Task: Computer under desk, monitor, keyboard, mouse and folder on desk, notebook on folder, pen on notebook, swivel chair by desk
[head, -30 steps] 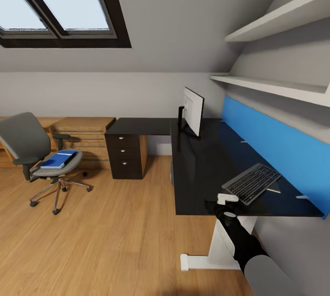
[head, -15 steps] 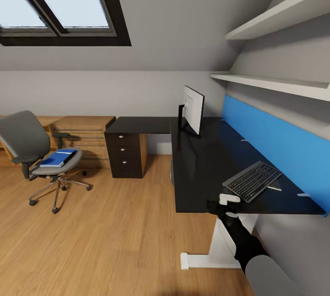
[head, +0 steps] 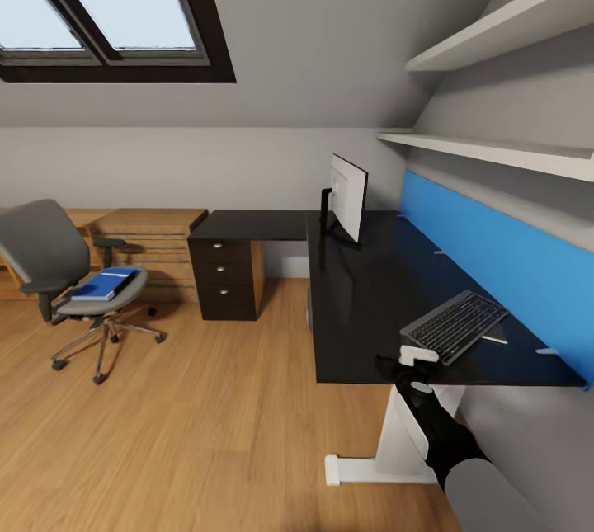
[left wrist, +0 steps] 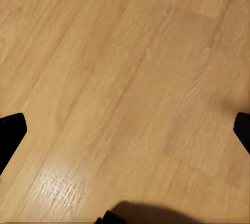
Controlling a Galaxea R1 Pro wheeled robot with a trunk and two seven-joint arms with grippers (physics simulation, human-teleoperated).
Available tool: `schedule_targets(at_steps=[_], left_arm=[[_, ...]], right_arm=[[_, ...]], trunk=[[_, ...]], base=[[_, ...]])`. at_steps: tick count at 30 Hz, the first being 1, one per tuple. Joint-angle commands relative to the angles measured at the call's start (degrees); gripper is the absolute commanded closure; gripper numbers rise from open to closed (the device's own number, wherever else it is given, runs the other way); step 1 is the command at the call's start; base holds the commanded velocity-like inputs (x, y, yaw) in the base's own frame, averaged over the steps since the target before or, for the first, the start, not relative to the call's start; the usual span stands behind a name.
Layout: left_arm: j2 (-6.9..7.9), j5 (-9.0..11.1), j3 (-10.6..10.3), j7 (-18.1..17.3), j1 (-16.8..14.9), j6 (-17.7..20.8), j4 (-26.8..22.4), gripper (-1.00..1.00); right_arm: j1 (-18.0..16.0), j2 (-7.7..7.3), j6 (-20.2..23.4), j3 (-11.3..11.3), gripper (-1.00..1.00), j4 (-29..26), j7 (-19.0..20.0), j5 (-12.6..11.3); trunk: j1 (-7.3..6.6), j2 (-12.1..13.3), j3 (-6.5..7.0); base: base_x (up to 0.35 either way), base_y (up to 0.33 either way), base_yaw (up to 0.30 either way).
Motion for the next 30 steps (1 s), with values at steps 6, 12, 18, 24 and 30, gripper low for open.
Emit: schedule_targets(at_steps=[6, 12, 18, 24, 30], left_arm=[[0.17, 0.48, -0.47, 0.32, -0.05, -0.31, 0.51, -1.0], [0.21, 0.48, -0.47, 0.35, -0.05, -0.31, 0.6, -1.0], [0.21, 0.48, -0.46, 0.34, -0.05, -0.36, 0.61, -1.0], [0.21, 0.48, -0.46, 0.4, -0.05, -0.37, 0.6, -1.0], [0.28, 0.44, -0.37, 0.49, -0.03, -0.36, 0.53, -1.0]], right_arm=[[-0.02, -0.38, 0.23, 0.23, -1.0, -0.1, -0.47, -0.42], [-0.03, -0.47, 0.26, 0.22, -1.0, -0.03, -0.47, -0.37], [-0.03, -0.52, 0.27, 0.21, -1.0, 0.06, -0.47, -0.34], [-0.02, -0.66, 0.39, 0.23, -1.0, 0.13, -0.54, -0.28], [-0.03, -0.67, 0.44, 0.28, -1.0, 1.39, -0.56, -0.33]], trunk=[[0.01, -0.04, -0.06], [0.01, -0.04, -0.06], [0.01, -0.04, -0.06], [0.01, -0.04, -0.06], [0.01, -0.04, -0.06]], base=[[0.176, -0.079, 0.0], [0.07, -0.039, 0.0], [0.011, -0.006, 0.0], [0.001, -0.001, 0.0], [0.0, 0.0, 0.0]])
